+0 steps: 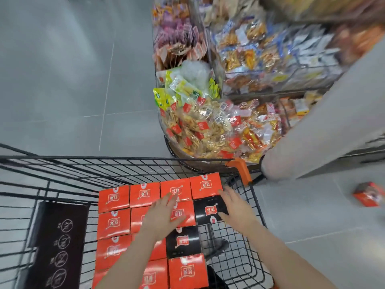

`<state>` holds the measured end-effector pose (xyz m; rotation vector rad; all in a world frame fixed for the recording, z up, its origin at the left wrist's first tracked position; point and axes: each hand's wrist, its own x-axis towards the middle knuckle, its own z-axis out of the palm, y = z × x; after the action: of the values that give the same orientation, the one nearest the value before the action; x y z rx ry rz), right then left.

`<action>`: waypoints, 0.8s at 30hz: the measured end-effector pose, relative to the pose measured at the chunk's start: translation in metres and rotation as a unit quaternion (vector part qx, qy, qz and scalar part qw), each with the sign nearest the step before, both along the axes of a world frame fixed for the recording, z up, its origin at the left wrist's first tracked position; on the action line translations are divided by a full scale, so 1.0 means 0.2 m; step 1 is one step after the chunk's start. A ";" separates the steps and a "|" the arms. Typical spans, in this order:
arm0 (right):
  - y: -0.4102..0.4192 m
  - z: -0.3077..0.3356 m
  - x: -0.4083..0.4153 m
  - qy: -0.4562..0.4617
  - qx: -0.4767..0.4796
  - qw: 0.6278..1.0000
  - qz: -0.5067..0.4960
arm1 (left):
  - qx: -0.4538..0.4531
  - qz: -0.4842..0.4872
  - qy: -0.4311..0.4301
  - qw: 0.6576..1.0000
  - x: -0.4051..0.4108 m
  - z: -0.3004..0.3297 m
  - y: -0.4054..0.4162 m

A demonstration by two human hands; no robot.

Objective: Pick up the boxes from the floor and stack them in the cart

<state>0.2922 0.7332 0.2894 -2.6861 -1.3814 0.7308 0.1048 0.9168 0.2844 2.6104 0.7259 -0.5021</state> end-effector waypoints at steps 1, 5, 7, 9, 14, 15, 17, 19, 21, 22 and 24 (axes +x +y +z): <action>0.00 0.07 0.00 -0.011 0.025 1.000 -0.002 | 0.014 -0.013 -0.029 0.999 0.04 0.08 0.01; -0.09 0.43 0.02 -0.060 0.109 0.992 -0.014 | 0.057 -0.087 -0.138 0.985 0.20 0.42 0.00; -0.20 0.59 0.02 -0.099 0.131 0.986 -0.028 | 0.068 -0.131 -0.179 0.973 0.28 0.58 -0.04; -0.34 0.73 0.01 -0.135 0.146 0.979 -0.053 | 0.079 -0.176 -0.208 0.959 0.35 0.71 -0.11; -0.79 1.03 -0.02 -0.180 0.138 0.960 -0.165 | 0.080 -0.284 -0.263 0.919 0.59 0.99 -0.43; -0.89 1.09 -0.03 -0.191 0.144 0.953 -0.187 | 0.078 -0.302 -0.273 0.910 0.65 1.06 -0.51; -1.10 1.20 -0.04 -0.215 0.162 0.935 -0.231 | 0.070 -0.340 -0.305 0.887 0.76 1.18 -0.69; -1.33 1.29 -0.05 -0.234 0.176 0.912 -0.286 | 0.067 -0.378 -0.343 0.857 0.86 1.31 -0.89; -1.57 1.39 -0.07 -0.253 0.187 0.888 -0.336 | 0.075 -0.407 -0.365 0.834 0.96 1.43 -1.10; -1.68 1.44 -0.08 -0.269 0.193 0.873 -0.359 | 0.078 -0.419 -0.378 0.822 1.00 1.48 -1.21; -1.92 1.53 -0.10 -0.292 0.192 0.845 -0.406 | 0.076 -0.441 -0.397 0.801 1.07 1.58 -1.44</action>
<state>0.2718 0.3499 0.5949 -2.8098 -0.2135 -0.4186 0.3185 0.6290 0.6008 2.7816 -0.7824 0.4742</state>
